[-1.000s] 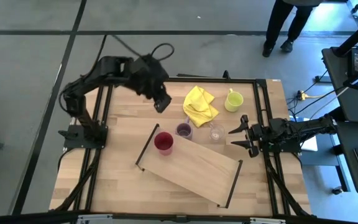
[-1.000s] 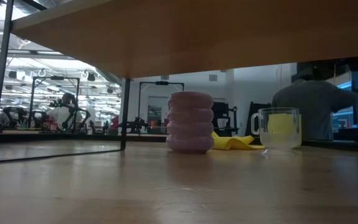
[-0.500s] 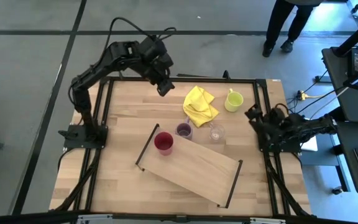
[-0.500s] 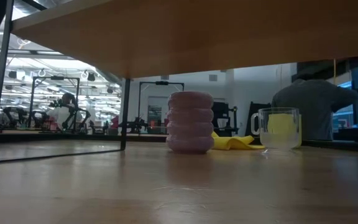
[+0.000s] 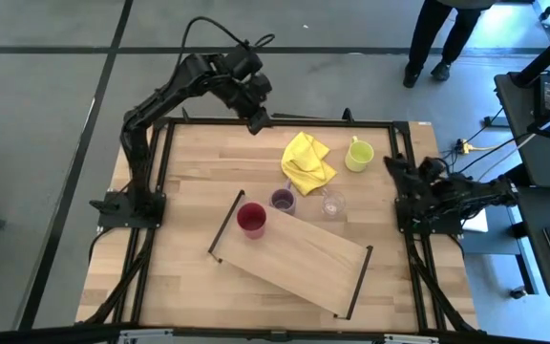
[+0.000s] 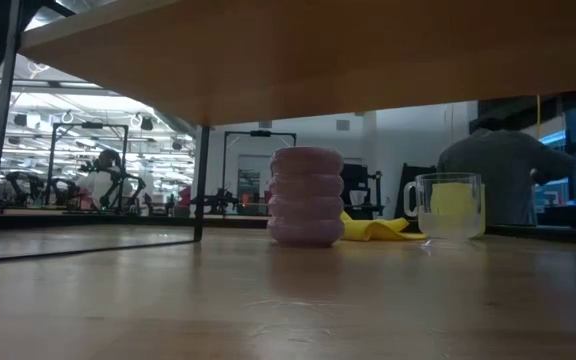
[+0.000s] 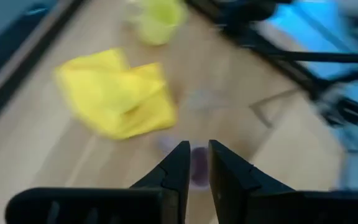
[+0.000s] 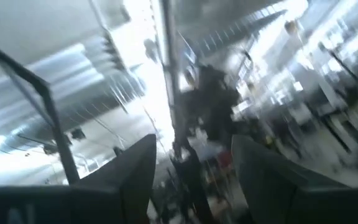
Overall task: Stack small to large cups/mugs on shelf
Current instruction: Put the purple mug on the shelf
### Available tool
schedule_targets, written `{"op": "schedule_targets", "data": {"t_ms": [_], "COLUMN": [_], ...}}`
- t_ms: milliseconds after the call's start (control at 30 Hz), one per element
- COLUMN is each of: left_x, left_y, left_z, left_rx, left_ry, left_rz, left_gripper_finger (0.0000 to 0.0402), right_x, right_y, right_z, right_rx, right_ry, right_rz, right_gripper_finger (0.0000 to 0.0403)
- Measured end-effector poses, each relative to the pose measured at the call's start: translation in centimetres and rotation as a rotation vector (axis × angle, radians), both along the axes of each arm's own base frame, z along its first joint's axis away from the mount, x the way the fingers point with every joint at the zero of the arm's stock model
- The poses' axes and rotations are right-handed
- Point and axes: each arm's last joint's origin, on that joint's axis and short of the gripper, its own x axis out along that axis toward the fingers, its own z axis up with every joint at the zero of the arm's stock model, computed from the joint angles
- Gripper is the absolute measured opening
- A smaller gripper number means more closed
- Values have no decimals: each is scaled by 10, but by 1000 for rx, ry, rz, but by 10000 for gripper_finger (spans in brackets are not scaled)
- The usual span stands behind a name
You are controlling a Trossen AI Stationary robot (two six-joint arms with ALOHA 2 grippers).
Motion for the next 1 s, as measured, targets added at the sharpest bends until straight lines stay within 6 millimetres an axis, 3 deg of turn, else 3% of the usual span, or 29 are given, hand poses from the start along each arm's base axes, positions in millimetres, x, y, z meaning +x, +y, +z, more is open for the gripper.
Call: {"op": "schedule_targets", "data": {"t_ms": [167,333,567,767,1000], "left_x": [8,7,39,46,61], "left_y": [-1,5,19,26,9], "left_z": [5,1,-40,-81,-93], "left_rx": [43,47,-72,-16,149], "left_ry": [-79,-46,20,285,394], "left_rz": [-19,10,-53,-81,-117], "left_gripper_finger": [50,50,51,54,55], "right_x": [-2,-1,-1,-1,1], "right_y": [0,0,0,0,2], "right_z": [2,1,1,1,-1], "right_rx": [-5,62,33,76,54], "right_ry": [-24,-41,-29,-39,-19], "right_rz": [3,60,25,62,111], "right_gripper_finger": [212,212,212,212,212]}}
